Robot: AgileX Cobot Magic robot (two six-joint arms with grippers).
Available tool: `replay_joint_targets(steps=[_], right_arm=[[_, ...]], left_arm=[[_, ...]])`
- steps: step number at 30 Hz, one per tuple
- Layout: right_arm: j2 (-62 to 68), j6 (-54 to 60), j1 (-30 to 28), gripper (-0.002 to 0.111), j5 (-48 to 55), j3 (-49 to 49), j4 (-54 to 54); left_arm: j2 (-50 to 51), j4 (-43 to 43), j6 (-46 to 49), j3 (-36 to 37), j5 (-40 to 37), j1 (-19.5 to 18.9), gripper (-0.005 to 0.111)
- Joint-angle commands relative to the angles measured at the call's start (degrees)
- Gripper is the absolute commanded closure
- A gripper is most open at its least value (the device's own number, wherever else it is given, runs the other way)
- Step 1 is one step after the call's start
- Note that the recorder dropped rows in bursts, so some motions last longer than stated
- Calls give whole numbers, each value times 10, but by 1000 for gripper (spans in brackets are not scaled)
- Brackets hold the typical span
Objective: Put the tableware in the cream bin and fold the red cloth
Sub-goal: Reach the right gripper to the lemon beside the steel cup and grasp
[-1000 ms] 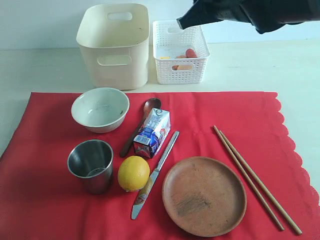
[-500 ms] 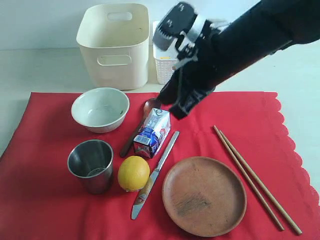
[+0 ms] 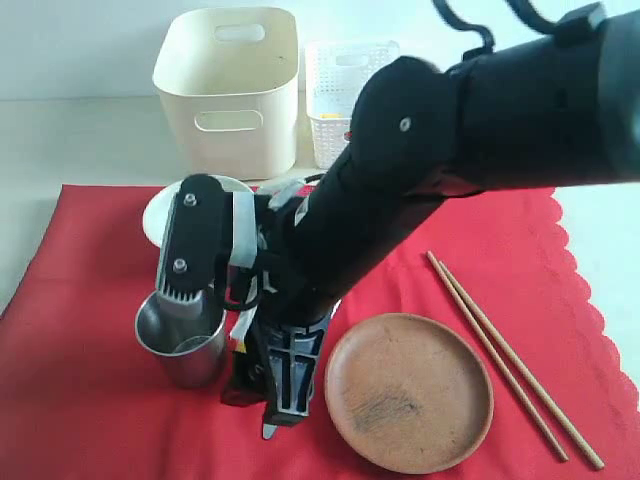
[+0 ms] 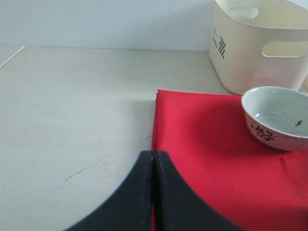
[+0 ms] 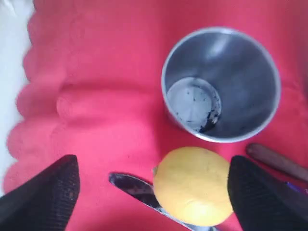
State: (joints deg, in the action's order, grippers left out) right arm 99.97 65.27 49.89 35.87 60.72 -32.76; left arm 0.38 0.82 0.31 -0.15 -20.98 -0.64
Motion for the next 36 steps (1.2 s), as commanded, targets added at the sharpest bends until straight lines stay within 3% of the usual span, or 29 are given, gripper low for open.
replay_joint_targets(steps=[1,18,24,28,32,36], right_arm=[[24,-49,4,28,-63,-2,60],[147,-65,4,31,-150,-2,73],[132,-65,4,72,-149,-2,73],[114,-65,4,92,-149,-2,73],[87,-68,4,107,-149,-2,73],[53,-70,4,108,-146,-2,73]], left_arm=[[-4,-2,2,2,8,-1,107],[-4,-2,2,2,8,-1,107],[-4,-2,2,2,8,-1,107],[-4,-2,2,2,8,-1,107],[-4,-2,2,2,8,-1,107],[-4,-2,2,2,8,-1,107]])
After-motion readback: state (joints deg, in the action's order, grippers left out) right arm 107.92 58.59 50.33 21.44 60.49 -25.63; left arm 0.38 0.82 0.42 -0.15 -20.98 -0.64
